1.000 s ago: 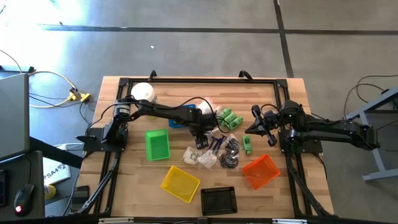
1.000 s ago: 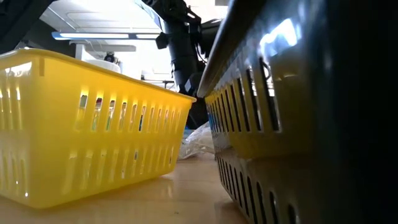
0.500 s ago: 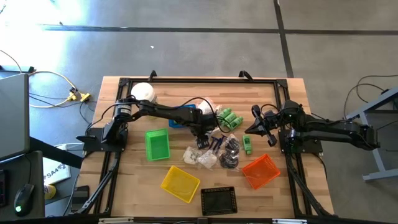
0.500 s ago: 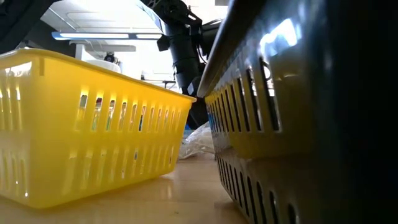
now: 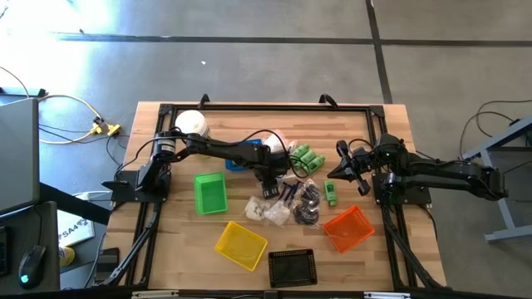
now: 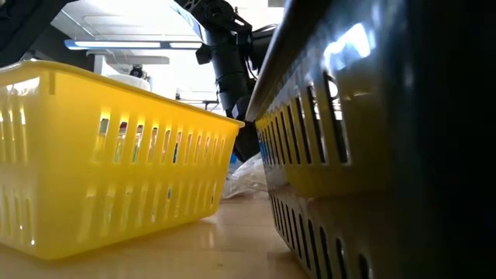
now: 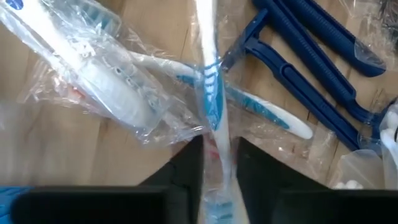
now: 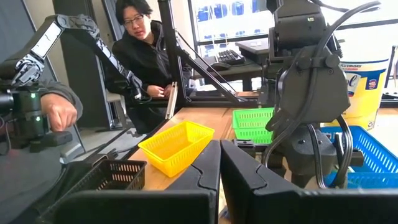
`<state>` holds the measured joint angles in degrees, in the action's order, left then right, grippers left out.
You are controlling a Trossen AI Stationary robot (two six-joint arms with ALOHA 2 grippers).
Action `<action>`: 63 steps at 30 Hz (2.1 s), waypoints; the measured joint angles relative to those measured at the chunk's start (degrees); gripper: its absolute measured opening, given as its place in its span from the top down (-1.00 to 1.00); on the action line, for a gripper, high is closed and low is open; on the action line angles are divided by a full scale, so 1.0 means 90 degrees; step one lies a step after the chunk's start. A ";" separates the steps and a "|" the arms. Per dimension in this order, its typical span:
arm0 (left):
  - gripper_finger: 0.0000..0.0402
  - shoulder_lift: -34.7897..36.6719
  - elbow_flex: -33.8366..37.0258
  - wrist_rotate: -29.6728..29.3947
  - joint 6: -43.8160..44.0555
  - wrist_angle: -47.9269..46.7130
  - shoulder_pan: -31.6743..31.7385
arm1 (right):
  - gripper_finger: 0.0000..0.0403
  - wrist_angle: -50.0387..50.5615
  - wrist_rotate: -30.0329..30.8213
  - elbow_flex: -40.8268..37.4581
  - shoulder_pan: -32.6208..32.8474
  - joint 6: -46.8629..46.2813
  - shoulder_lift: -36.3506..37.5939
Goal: Pick & Place Travel size toiletries
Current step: Put the blue toothbrush into the green bin
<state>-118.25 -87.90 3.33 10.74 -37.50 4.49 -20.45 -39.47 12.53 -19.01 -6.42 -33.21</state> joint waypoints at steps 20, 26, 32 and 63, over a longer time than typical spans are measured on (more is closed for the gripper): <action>0.97 0.0077 -0.0378 0.0012 -0.0284 -0.0522 -0.0223 | 0.98 0.0015 0.0006 0.0000 -0.0001 -0.0002 0.0002; 0.97 0.0081 -0.1216 -0.0293 -0.0493 -0.1776 -0.0505 | 0.98 0.0014 0.0006 0.0000 -0.0001 -0.0090 0.0002; 0.97 0.0289 -0.2057 -0.0792 -0.0620 -0.2973 -0.0770 | 0.98 0.0012 -0.0157 0.0000 0.0000 -0.0123 0.0033; 0.96 0.3426 -0.0043 -0.2710 0.5619 -0.5739 -0.2972 | 0.98 0.0211 -0.0329 0.0000 -0.0001 -0.0143 0.0330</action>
<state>-87.41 -88.29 -21.05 61.31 -89.15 -22.25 -18.55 -42.43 12.53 -19.03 -7.70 -30.24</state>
